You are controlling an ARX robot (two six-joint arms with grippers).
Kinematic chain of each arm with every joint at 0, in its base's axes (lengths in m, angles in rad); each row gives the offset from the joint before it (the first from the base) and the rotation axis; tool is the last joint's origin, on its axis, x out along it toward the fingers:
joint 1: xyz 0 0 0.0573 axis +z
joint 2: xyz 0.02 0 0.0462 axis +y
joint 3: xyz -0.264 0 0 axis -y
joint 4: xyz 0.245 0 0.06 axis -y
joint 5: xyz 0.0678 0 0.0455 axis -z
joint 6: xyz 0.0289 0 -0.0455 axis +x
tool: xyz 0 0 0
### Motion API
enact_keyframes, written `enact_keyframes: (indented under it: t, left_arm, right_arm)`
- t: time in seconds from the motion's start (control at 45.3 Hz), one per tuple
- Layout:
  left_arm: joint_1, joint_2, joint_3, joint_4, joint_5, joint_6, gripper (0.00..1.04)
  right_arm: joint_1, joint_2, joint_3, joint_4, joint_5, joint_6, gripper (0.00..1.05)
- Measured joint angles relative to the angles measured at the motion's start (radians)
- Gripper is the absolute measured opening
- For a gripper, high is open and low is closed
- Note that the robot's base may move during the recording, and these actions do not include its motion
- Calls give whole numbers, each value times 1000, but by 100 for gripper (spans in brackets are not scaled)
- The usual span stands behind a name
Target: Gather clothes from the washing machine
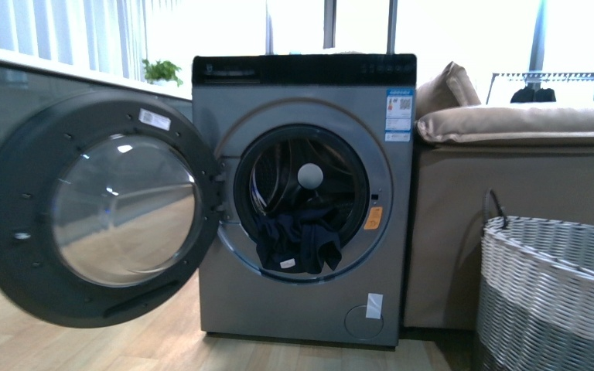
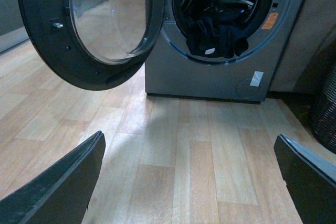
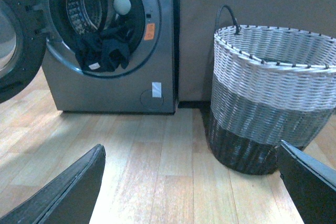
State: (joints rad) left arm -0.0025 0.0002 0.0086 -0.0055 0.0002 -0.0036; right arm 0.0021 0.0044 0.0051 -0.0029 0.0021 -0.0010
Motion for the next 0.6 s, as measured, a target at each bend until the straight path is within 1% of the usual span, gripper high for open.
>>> enact_keyframes:
  t: [0.596]
  left_arm:
    - [0, 0, 0, 0, 0, 0, 98]
  right_arm:
    - [0, 0, 0, 0, -1, 0, 97]
